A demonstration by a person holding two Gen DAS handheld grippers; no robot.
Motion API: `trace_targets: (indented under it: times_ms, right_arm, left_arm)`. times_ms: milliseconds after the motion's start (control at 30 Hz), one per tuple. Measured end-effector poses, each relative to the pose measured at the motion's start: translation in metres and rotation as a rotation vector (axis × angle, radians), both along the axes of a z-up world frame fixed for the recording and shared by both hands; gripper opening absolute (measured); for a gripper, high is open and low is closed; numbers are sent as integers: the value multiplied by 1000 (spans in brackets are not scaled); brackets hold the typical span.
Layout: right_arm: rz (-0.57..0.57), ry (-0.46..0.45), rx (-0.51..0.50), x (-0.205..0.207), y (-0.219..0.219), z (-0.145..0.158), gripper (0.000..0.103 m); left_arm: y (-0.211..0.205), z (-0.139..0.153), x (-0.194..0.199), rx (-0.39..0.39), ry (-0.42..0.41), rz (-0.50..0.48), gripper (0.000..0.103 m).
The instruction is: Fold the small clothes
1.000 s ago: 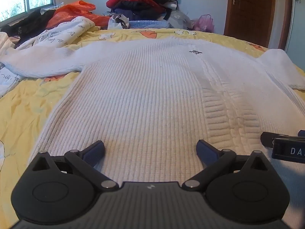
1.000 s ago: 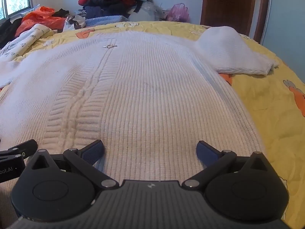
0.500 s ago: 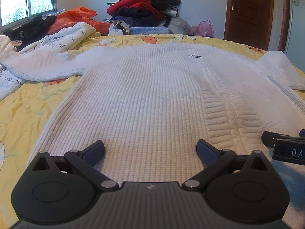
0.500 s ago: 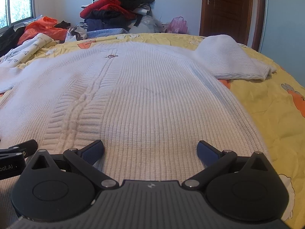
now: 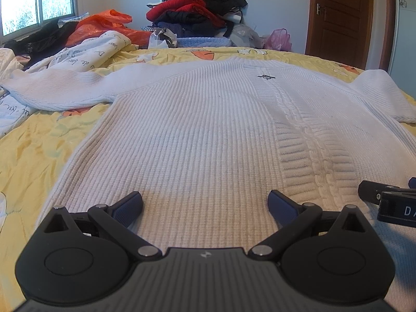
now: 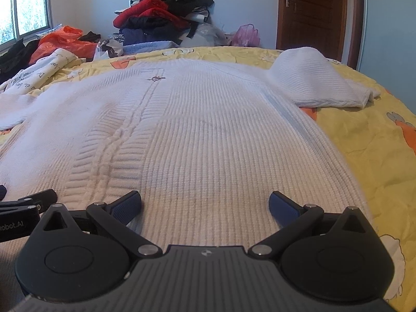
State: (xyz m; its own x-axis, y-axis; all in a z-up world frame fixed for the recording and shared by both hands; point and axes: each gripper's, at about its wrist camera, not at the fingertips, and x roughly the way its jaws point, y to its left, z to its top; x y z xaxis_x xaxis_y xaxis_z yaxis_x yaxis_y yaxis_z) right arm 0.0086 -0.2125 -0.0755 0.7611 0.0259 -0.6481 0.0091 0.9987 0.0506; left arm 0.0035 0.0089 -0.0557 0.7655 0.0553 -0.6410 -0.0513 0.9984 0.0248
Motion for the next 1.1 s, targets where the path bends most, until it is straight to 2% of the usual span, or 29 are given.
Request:
trace_targets:
  times_ms: [367,433,533,667,733,900,1100]
  right_arm:
    - [33,-1,4,0,-3,0,103]
    - [97,-2,49,0,-13,6,103]
    - [158,-13,181,6,-45,20,103]
    - [70,-122,320,18,-103,43,103]
    - [48,-164,326,32,-133,49,103]
    - [-125,-180,261,78,-203,50,103]
    - [-338,-140,321,140,-301,38,103]
  left_arm:
    - [-2,1,-1,6,-4,10,103]
    - [-3,1,-2,8,-5,14,103]
    - [-3,0,-3,8,-7,16,103]
    - [-1,0,-4,1,-9,11,103]
    - [-1,0,-4,1,-9,11,103]
    - [-1,0,-4,0,-9,12,103]
    - [-2,0,-4,-1,-9,11,103]
